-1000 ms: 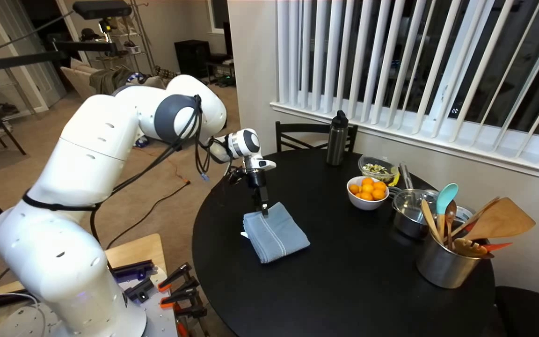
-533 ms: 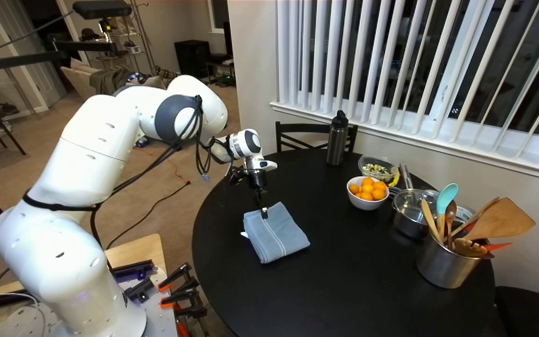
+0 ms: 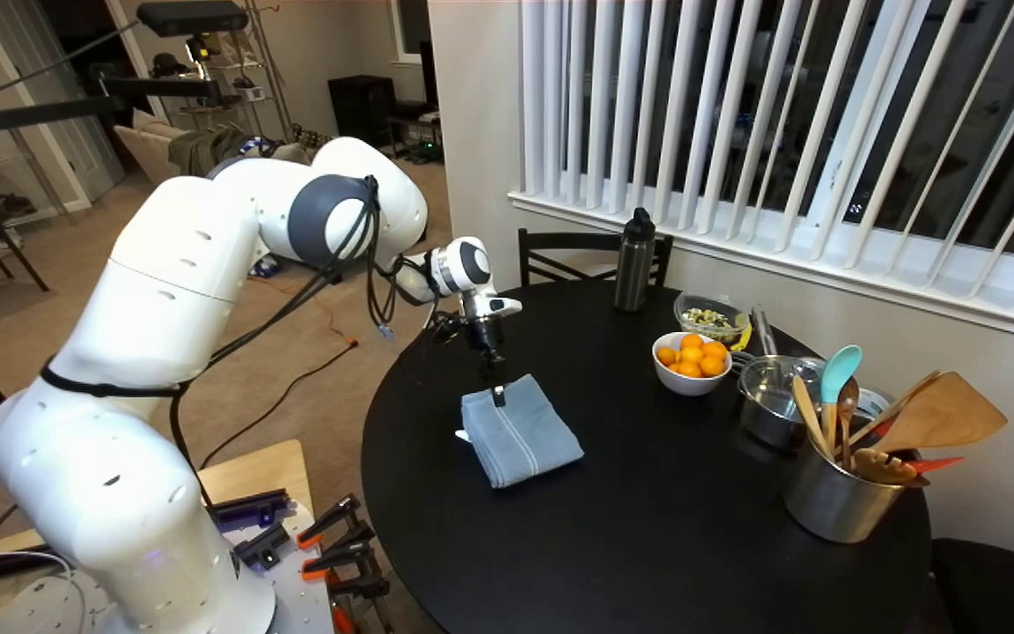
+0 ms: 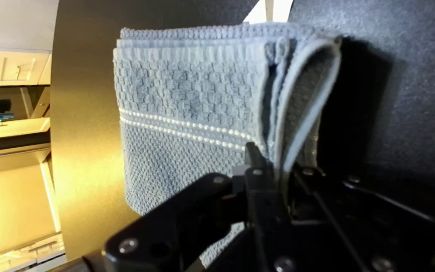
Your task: Unfold the blue towel from left to right.
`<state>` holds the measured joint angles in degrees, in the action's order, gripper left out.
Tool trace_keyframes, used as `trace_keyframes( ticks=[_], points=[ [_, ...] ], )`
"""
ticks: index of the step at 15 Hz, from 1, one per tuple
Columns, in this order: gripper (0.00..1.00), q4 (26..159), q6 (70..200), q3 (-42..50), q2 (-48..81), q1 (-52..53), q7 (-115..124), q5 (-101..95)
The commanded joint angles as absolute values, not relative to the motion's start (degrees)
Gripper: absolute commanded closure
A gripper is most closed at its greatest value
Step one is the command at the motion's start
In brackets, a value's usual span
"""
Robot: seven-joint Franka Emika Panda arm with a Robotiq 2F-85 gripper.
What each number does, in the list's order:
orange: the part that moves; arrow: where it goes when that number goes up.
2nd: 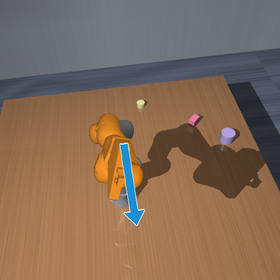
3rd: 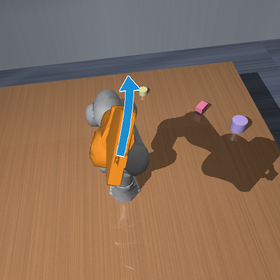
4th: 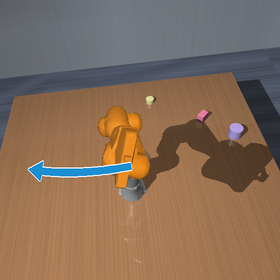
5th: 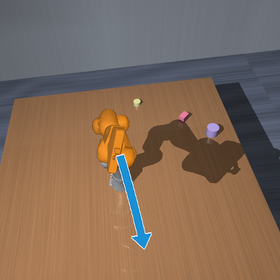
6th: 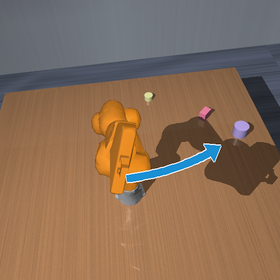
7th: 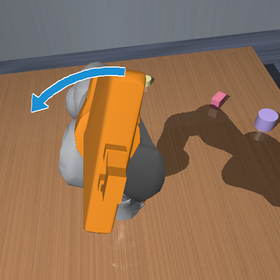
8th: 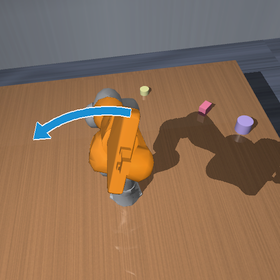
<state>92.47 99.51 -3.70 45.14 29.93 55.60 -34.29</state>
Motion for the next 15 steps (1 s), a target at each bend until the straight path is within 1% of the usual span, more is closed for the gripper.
trace_keyframes(
  ticks=[1,8,12,15],
  points=[
    [0.97,98.12,102.74,-4.51,39.13,27.45,52.75,-34.01],
    [0.97,102.82,107.77,-5.04,32.78,22.74,46.01,-31.37],
    [0.97,101.22,109.16,-5.54,34.81,22.88,41.45,-29.64],
    [0.97,98.48,107.98,-6.06,38.32,24.84,39.50,-29.49]
  ],
)
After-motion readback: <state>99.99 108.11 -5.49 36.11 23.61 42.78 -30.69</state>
